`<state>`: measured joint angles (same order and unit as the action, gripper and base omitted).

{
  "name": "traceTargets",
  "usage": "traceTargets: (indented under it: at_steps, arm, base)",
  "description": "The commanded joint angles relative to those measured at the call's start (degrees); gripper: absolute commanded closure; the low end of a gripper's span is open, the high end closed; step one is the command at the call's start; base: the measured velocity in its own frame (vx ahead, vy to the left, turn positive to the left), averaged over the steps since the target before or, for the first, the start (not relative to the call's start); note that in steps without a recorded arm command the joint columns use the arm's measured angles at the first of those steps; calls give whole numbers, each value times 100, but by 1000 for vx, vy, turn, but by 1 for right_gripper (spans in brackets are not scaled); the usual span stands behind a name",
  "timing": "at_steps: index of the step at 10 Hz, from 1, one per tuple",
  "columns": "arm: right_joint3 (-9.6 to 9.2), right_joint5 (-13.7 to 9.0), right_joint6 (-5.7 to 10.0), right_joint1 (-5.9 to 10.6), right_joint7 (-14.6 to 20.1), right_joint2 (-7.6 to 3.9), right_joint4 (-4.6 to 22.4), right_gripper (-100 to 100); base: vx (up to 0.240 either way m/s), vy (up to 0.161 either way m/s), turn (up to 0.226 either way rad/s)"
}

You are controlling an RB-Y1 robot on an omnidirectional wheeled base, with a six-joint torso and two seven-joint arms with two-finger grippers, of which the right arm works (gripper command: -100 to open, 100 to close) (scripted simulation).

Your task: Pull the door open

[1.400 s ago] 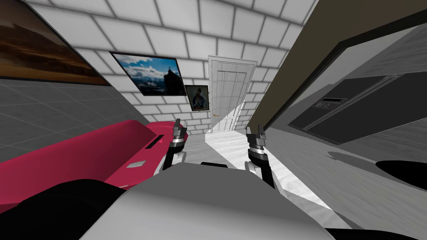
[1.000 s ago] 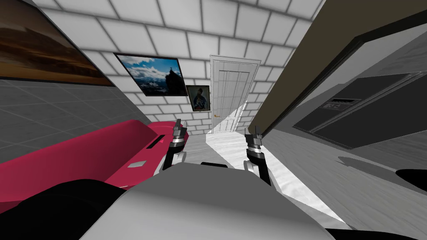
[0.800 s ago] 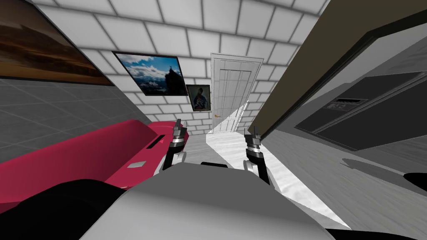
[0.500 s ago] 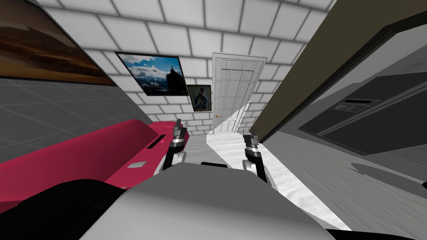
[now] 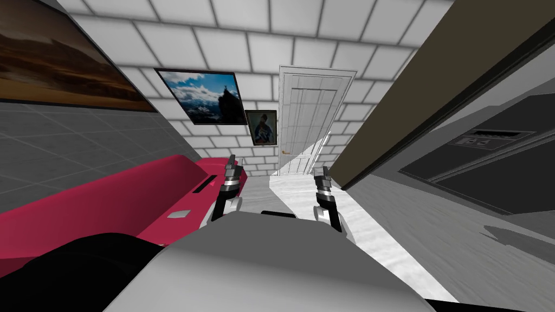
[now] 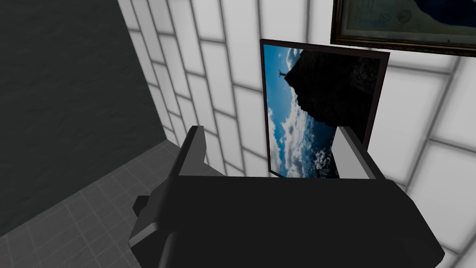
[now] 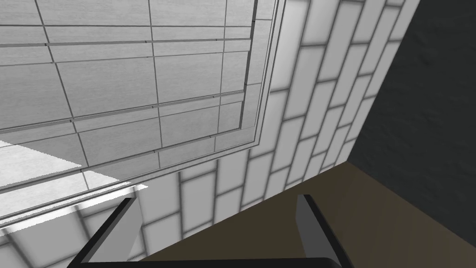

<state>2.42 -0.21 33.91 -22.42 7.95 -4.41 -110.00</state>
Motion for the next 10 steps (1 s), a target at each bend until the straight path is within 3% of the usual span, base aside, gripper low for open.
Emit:
traceTargets:
  at_steps: [1, 5, 6, 10]
  arm:
    - [27, -32, 79, 75, -9, -35, 267, -100]
    - [84, -98, 201, 376, -65, -86, 929, -100]
    - [84, -98, 201, 376, -65, -86, 986, -100]
    - [146, -168, 331, 700, -124, -134, 1757, -100]
  base:
    - [103, 12, 79]
    - [99, 13, 82]
    - [66, 3, 39]
    - [79, 4, 83]
